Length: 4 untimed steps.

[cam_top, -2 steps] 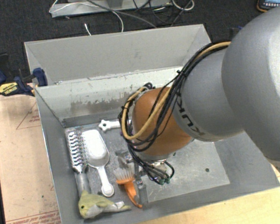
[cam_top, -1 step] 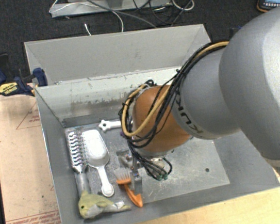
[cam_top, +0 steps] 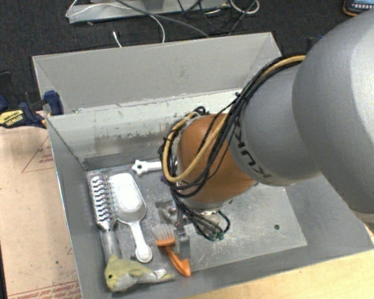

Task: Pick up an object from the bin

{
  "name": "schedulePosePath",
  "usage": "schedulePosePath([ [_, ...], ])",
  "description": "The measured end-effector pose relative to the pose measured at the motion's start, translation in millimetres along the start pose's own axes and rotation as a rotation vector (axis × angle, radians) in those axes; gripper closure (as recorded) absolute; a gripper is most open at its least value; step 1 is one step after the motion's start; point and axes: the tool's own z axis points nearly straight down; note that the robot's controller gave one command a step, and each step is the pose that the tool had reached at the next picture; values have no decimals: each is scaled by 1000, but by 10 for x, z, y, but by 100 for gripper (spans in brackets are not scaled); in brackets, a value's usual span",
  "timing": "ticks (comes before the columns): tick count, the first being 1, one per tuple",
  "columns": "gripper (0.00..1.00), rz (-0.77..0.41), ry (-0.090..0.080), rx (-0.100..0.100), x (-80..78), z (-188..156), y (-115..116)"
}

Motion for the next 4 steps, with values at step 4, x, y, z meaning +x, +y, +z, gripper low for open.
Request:
schedulePosePath([
  [4, 100, 19, -5, -3, -203, -1021, 133],
])
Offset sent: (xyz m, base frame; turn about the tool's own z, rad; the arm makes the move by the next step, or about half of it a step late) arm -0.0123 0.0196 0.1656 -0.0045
